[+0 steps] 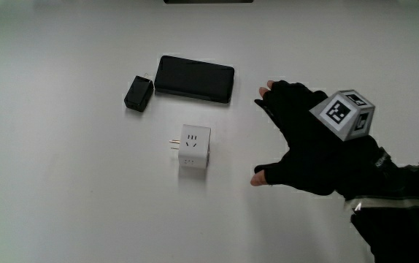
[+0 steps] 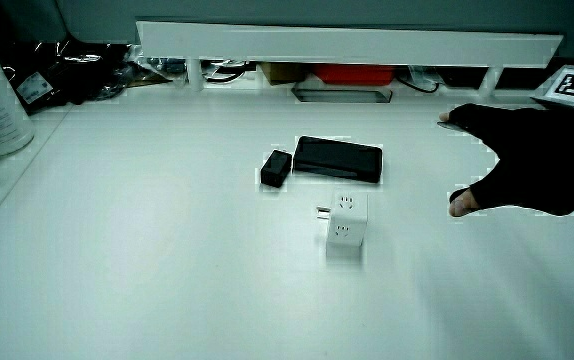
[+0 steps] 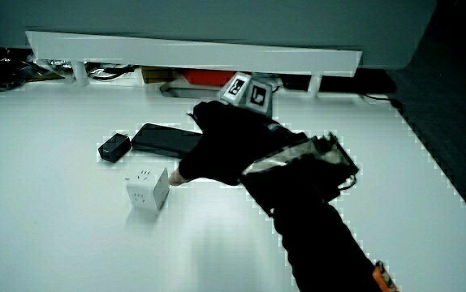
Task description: Pick socket
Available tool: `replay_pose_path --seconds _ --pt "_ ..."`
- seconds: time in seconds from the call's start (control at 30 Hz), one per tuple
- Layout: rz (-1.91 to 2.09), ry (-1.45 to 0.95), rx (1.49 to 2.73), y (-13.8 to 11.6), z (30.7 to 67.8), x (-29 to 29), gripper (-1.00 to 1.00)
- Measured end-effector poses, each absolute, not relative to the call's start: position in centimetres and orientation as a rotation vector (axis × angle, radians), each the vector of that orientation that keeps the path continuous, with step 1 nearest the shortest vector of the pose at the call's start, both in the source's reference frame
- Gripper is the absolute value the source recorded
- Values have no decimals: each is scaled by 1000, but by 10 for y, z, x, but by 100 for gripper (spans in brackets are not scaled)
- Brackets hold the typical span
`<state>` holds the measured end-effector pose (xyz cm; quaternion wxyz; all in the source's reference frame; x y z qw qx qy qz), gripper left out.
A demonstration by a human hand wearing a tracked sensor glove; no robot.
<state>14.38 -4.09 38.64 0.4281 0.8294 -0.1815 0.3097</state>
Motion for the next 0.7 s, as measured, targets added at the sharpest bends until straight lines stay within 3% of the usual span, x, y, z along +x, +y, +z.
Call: replay_pose_path --seconds 0.17,0.2,0.7 --pt "760 -449 2035 -43 399 129 0" --pt "701 -514 2167 -44 396 124 0" --pt "681 -454 2080 -50 454 95 0"
